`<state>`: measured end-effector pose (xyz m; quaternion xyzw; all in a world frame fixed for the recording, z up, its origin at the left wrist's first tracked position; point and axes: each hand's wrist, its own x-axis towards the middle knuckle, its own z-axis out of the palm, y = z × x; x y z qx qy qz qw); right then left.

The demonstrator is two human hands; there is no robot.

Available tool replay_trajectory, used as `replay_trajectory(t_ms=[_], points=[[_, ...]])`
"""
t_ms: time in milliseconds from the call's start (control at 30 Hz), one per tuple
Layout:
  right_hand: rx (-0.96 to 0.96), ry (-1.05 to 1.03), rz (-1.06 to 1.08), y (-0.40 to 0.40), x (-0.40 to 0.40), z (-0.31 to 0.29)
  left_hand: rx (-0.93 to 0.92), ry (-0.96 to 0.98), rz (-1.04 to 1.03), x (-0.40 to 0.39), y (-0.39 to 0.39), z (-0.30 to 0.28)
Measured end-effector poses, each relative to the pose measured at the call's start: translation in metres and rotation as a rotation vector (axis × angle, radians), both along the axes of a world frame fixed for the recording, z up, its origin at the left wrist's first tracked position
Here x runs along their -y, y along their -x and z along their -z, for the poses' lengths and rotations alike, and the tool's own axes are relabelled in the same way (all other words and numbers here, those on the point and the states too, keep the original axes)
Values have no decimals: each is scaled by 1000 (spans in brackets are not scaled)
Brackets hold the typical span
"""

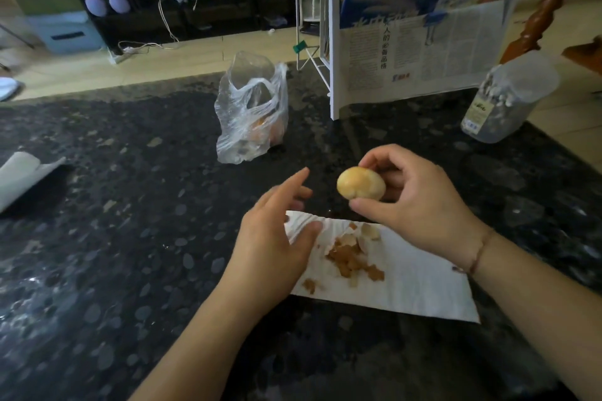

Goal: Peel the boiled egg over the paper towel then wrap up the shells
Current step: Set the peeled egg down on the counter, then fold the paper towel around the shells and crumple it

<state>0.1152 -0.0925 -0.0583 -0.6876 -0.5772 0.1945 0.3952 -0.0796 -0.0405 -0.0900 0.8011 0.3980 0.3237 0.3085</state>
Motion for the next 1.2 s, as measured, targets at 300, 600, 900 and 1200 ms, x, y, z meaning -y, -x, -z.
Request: replay_trajectory(t_ms=[300,600,900,1200], points=[[162,115,114,-28,-23,28,-532,-35,-233,-6,3,1],[206,179,62,-30,-20,23,-499,-26,-232,-9,1,4],[653,724,27,-43,48,-7,-135,103,-215,-4,-1,0],[214,512,-2,-45,41,-6,147,275,-136,0,2,-2]])
